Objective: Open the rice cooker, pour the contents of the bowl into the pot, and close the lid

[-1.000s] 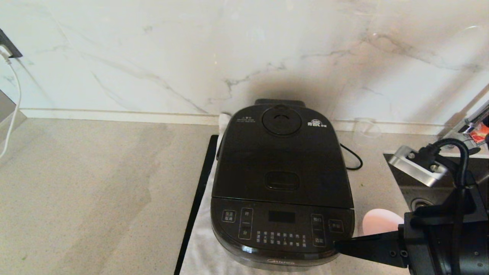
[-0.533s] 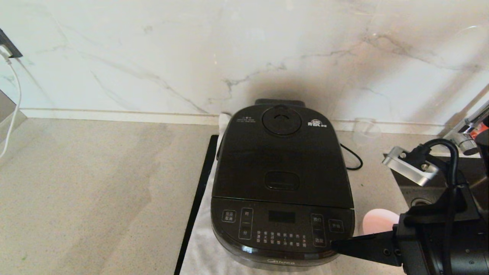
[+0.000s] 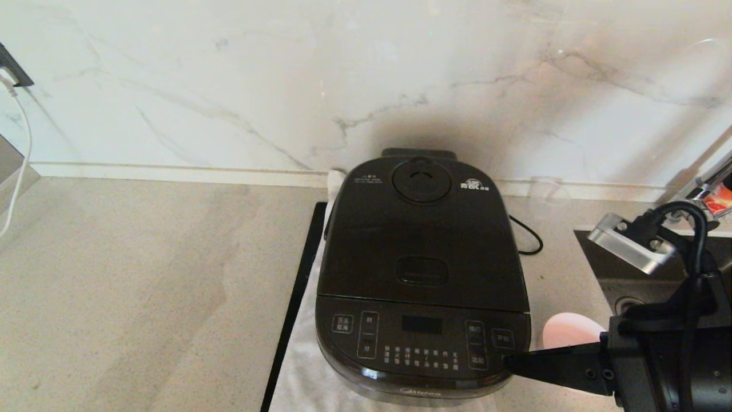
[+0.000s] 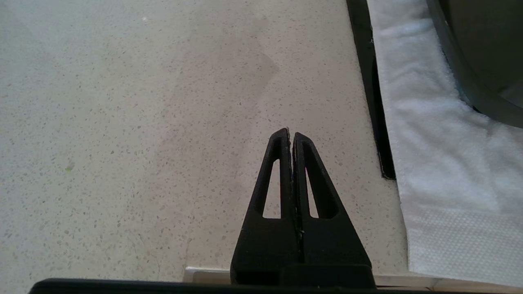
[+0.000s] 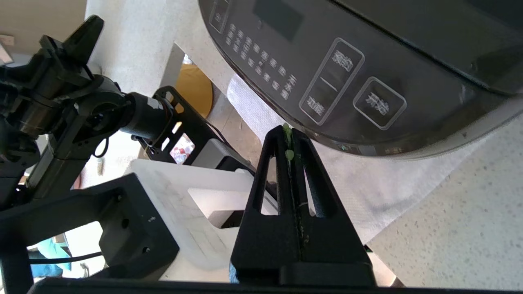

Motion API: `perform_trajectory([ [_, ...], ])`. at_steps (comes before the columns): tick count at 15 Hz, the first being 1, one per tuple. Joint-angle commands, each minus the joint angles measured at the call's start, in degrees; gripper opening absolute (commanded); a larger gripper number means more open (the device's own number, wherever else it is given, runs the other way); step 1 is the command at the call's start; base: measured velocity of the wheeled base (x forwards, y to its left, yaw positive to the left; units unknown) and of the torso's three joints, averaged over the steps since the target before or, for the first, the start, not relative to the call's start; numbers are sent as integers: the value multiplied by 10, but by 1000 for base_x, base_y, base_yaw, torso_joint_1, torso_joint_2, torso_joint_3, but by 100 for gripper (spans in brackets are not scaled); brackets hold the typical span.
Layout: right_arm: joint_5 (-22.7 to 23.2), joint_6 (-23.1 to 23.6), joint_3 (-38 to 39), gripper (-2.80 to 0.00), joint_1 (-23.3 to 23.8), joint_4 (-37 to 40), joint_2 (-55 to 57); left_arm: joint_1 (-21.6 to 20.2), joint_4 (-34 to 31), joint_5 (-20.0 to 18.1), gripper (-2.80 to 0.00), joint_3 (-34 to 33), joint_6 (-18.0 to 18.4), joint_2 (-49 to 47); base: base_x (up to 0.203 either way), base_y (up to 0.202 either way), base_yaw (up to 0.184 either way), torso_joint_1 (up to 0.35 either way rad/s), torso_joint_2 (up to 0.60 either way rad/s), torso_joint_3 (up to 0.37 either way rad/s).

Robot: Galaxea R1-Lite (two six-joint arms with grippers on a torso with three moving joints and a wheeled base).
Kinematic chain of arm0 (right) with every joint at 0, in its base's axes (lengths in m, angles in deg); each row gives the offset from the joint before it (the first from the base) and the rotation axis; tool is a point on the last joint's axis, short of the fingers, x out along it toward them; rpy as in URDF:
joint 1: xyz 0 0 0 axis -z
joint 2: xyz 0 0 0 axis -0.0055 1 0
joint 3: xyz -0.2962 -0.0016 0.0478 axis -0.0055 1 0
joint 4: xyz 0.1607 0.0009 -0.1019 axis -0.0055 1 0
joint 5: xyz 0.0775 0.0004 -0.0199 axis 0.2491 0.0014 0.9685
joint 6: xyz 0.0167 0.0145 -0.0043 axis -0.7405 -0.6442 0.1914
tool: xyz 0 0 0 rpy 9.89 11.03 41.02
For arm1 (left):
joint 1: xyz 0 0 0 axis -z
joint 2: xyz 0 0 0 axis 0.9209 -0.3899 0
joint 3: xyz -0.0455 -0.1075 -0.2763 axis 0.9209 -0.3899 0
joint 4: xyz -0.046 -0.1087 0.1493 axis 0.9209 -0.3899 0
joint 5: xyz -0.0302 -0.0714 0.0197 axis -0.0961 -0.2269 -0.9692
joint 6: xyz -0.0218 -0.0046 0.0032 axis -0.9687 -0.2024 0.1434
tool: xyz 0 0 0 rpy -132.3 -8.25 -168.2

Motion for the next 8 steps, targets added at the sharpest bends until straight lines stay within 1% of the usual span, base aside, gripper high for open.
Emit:
perform_trajectory([
  [1,1,-2,4,-280,6,0,-6,0,0,0,-280,0,0,0,0,0,0,0,0,0],
  [8,1,-2,9,-280,22,1,-21,0,0,0,-280,0,0,0,0,0,0,0,0,0],
])
